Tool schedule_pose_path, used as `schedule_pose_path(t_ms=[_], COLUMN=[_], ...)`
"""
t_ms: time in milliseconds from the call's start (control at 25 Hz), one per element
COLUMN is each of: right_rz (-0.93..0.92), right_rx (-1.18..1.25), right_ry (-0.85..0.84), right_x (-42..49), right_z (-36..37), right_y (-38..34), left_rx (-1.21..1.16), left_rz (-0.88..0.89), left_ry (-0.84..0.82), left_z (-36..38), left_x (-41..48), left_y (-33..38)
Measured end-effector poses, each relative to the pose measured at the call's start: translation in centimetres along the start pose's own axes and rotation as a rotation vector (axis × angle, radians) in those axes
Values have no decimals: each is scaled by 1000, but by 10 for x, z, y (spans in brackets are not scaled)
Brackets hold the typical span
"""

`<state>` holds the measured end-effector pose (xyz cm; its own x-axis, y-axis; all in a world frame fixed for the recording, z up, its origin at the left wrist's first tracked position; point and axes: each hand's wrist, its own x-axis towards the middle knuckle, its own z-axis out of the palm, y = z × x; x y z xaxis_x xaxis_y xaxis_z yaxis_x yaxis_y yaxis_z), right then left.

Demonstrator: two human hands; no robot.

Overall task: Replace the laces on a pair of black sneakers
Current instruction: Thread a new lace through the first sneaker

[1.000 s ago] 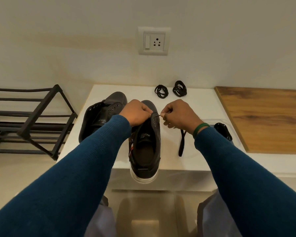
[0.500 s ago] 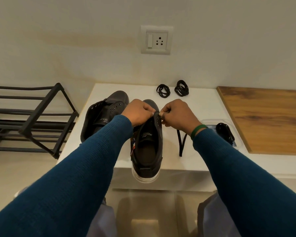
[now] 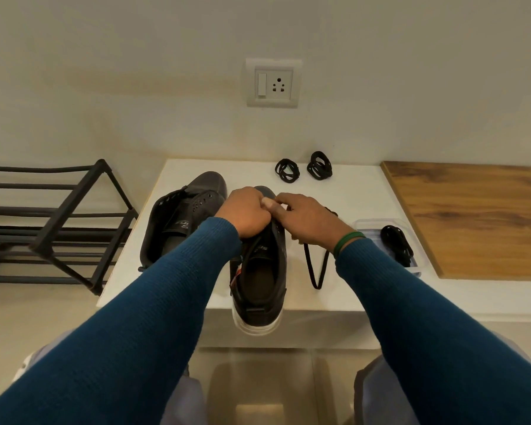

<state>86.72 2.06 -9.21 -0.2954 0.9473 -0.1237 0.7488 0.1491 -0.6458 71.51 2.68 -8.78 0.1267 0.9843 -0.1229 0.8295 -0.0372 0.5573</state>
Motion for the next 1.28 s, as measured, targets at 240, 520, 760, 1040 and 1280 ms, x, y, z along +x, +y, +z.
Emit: schedule_pose_path(t_ms=[240,520,760,1040,1280], right_rz=[122,-135,-232,-48,52], right_rx=[126,492,201,185,128], right_ry=[1,221,296,326,208], right_x=[9,13,16,20,21], right_z=[-12,0,-10,4,22], right_y=[2,-14,-16,-23,-29], left_rx=[-936,-393,-238,-9,-215], left_rz=[-165,-11,102,-105,-343], left_ry=[633,277,234,-57,-85], left_z=[-45,-37,-38,-23,-34], left_x=[0,-11,-12,-15,-2], left_y=[-10,-10,-14,-12,-33])
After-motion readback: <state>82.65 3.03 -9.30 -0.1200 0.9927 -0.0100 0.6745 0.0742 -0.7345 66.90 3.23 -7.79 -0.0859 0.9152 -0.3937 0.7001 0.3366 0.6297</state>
